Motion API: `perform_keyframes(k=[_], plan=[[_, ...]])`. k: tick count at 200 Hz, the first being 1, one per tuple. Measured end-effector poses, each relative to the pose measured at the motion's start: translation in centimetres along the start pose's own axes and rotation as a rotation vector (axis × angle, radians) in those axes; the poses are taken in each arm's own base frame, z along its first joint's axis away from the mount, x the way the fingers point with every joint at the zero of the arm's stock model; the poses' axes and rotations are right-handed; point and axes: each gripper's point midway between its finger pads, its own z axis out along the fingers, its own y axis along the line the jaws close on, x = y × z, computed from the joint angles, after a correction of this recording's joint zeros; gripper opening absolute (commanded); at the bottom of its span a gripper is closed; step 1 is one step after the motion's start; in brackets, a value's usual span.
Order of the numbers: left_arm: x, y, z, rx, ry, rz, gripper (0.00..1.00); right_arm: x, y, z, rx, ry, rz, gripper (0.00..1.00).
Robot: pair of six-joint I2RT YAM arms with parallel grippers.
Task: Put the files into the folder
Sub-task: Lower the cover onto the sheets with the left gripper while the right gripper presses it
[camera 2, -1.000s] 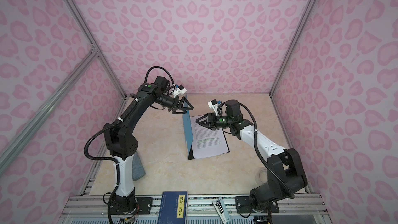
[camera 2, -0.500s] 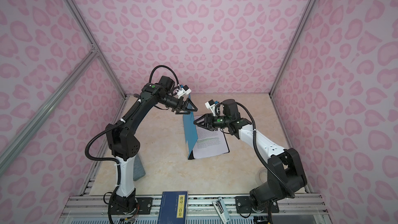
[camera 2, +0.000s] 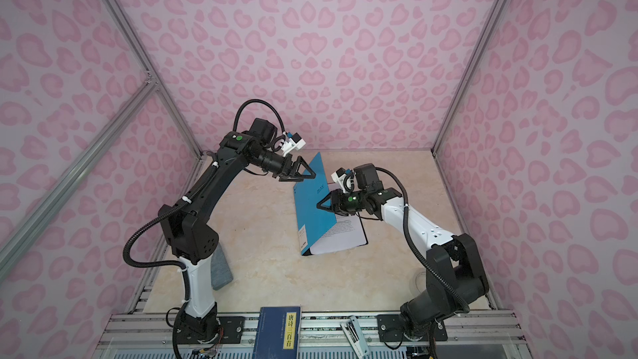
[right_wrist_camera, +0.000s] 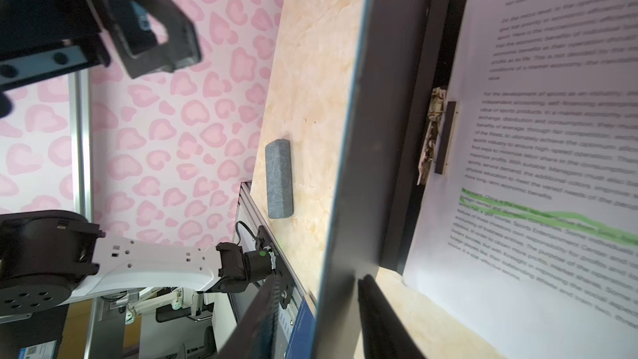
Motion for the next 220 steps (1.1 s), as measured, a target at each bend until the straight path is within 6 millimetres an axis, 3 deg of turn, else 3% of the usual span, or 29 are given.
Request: perform_keyframes(k=[31,100,153,220], plan=[[0.8,-0.2,-2.9,-0.033,-0.045,0.0,0.98,0.7,-1.7,0.0,0.074,-0.003,0.012,0.3],[3.5,2.1,-9.8,-0.086,-0.162,-0.067,0.98,3.1,-5.0,-0.2,0.163,-0.028,0.073,0.12],[7.1,2.6,-11.5,-0.104,-0.187,-0.068,0.98,3.5,-6.2,0.4,0.179,-0.025,0.075,0.09],[10.0,2.7,-11.9,-0.12,-0.196,-0.068,0.98,3.3,-7.1,3.7,0.145,0.054,0.077,0.05]])
